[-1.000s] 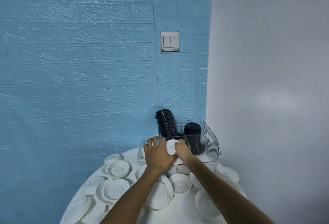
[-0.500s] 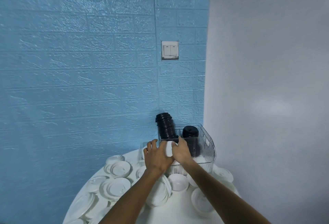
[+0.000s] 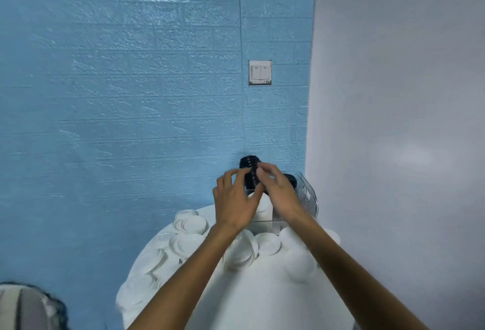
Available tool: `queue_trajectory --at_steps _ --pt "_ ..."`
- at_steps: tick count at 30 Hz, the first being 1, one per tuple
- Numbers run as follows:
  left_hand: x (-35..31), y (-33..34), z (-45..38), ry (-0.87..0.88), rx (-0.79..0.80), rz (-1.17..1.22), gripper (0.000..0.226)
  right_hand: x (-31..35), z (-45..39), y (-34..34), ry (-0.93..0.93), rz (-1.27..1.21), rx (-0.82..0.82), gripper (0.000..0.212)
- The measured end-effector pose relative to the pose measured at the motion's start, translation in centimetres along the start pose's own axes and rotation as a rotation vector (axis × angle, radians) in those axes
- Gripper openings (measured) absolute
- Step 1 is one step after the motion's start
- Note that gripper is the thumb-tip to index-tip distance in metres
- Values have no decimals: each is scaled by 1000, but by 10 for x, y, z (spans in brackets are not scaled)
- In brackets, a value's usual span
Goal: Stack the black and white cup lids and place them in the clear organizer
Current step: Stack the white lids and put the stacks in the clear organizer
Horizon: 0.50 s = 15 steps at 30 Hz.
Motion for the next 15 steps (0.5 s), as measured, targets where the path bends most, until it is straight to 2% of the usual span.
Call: queue_trajectory --at_steps 4,8,12,15 --pt "11 -8 98 -40 57 72 61 -38 81 20 -14 72 53 33" --pt "33 -6 183 -138 130 17 66 -88 142 44 32 193 93 20" --pt "47 2 239 -99 285 -101 56 -116 183 57 56 338 204 22" --pt "57 7 255 -59 301 -177 52 -127 193 61 5 478 282 25"
Point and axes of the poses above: each hand's wrist, its own z-axis away from the middle knuckle, its own y-axis out of the palm, x = y × z, the point moved 2 cm from there along -z, towards the middle knuckle, and after that the axes turned 14 degrees about z, right-handed, at the moved point
